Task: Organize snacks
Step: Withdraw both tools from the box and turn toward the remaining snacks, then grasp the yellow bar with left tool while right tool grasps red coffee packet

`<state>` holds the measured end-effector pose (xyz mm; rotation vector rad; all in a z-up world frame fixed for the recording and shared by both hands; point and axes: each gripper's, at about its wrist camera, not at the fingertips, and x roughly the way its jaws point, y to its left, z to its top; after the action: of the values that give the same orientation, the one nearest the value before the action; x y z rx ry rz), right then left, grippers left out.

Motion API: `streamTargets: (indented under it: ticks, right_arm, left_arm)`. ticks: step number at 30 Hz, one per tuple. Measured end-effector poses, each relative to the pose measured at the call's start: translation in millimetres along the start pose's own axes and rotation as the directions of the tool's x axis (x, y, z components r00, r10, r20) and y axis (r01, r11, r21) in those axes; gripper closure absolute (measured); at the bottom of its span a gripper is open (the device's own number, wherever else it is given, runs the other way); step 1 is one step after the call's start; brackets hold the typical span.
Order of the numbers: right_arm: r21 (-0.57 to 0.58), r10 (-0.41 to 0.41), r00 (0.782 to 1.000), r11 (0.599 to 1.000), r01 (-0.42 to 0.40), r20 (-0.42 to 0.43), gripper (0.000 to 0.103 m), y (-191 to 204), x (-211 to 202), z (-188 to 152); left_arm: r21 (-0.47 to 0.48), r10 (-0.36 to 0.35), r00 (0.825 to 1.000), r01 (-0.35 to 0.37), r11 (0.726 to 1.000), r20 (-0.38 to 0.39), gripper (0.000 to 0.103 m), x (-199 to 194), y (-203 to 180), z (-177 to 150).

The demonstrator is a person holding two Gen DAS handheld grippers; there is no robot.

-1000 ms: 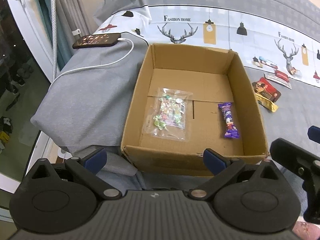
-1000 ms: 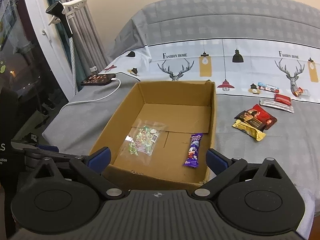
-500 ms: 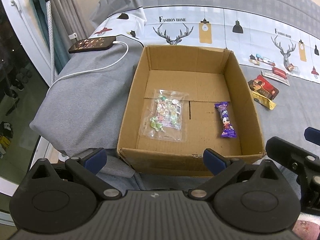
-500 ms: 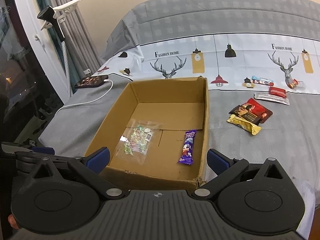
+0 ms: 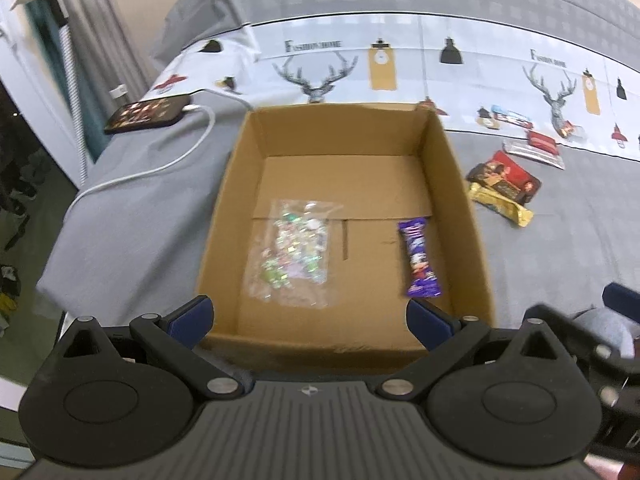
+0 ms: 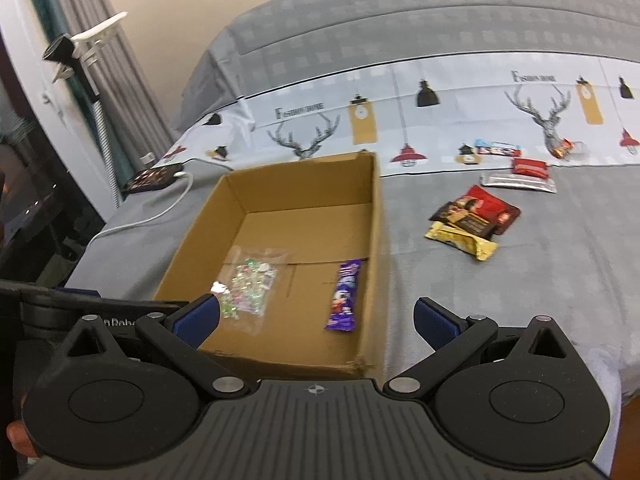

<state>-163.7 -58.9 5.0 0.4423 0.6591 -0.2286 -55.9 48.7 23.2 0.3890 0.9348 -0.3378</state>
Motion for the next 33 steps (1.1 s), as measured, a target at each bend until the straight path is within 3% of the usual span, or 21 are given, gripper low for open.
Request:
streamTargets:
  ticks: [9, 17, 22, 25, 29, 33]
  right_arm:
    - [0.077, -0.105, 0.994, 0.992, 0.102, 0.04, 0.0, -67, -6, 13]
    - [0.159, -0.273, 0.96, 0.952, 0.261, 0.058, 0.0, -166, 9, 31]
    - [0.177, -0.337, 0.94, 0.929, 0.324, 0.046, 0.0, -224, 33, 39]
    - [0.178, -0.353, 0.935, 0.922, 0.342, 0.03, 0.0, -256, 55, 45]
    - [0.156, -0.356, 0.934, 0.922, 0.353, -0.008, 0.0, -293, 95, 51]
    - [0.139, -0.33, 0.942, 0.932, 0.335, -0.058, 0.0, -324, 140, 57]
  left_arm:
    - [0.051, -0.041, 0.999, 0.041, 0.998, -0.006, 0.0, 21, -70, 47]
    - [0.073, -0.112, 0.992, 0.116, 0.991, -0.063, 0.0, 64, -167, 94]
    - [0.039, -0.121, 0.983, 0.127, 0.991, -0.139, 0.0, 126, -229, 121]
    - [-0.007, -0.13, 0.965, 0.131, 0.991, -0.226, 0.0, 171, -255, 133]
    - [-0.035, -0.07, 0.96, 0.063, 0.997, -0.271, 0.0, 228, -279, 140]
    - [-0.065, -0.026, 0.939, 0.004, 0.998, -0.343, 0.001, 277, -278, 139]
